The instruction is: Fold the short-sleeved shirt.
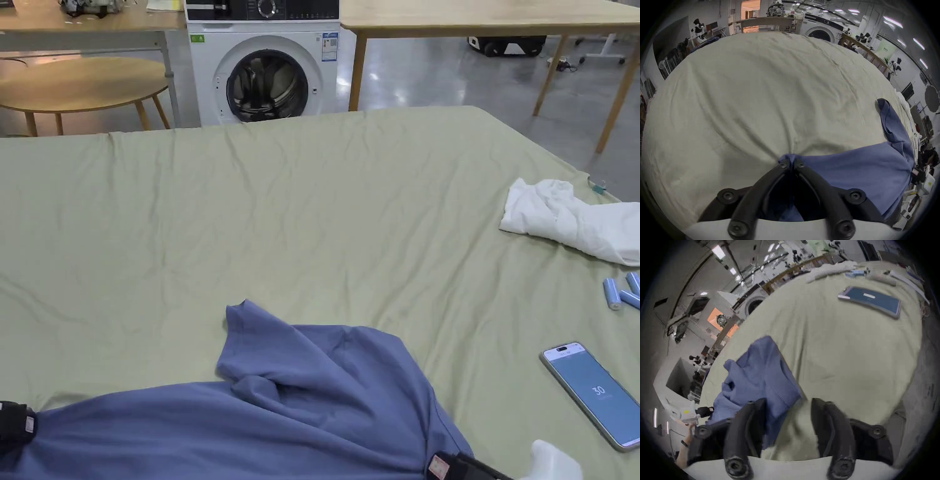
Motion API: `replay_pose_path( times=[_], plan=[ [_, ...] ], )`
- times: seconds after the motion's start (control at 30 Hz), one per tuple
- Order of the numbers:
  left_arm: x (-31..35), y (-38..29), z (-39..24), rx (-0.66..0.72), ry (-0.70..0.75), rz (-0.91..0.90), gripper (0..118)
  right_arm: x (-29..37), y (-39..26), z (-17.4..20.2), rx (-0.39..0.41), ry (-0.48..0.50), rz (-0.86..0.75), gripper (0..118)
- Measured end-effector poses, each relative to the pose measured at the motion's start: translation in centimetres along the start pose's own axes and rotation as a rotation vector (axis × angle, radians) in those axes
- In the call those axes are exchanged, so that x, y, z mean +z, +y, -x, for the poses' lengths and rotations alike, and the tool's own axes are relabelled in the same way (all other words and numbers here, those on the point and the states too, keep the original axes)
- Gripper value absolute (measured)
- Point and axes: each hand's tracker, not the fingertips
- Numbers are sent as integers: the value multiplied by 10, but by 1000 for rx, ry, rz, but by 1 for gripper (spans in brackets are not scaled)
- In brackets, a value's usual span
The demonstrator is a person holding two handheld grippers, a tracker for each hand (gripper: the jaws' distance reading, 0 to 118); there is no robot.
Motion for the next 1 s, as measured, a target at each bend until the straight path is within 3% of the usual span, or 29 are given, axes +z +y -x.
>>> replay_pose_path(
  times=[0.07, 0.1, 0.13, 0.23, 0.37, 0.43, 0.57, 0.67, 0.77, 0.87, 1.0],
  plan=[
    [2, -2, -1, -5, 1, -2, 0, -4, -3, 4, 47, -30, -10, 36],
    [3, -3, -1, -5, 1, -5, 0, -4, -4, 5, 50, -20, -18, 7],
    [2, -2, 3, -5, -4, -18, 0, -3, -3, 5, 37, -6, -18, 3],
    [38, -24, -1, -93, -50, -248, 0, 13, 2, 14, 82, 10, -47, 3],
    [124, -15, 8, -5, -140, -447, 0, 45, 24, 42, 190, 101, -125, 3],
    [173, -3, 15, 14, -176, -577, 0, 57, 44, 64, 269, 205, -186, 3],
    [249, 24, 40, 6, -136, -727, 0, 70, 92, 125, 464, 199, -300, 3],
    [300, 41, 47, 21, -145, -829, 0, 82, 130, 177, 508, 240, -350, 3],
    [333, 66, 48, -27, -51, -900, 0, 88, 170, 222, 589, 260, -427, 3],
    [350, 99, 48, -27, -25, -930, 0, 93, 209, 267, 601, 298, -462, 3],
    [360, 148, 58, -21, 26, -953, 0, 89, 264, 325, 687, 237, -517, 3]
  ],
)
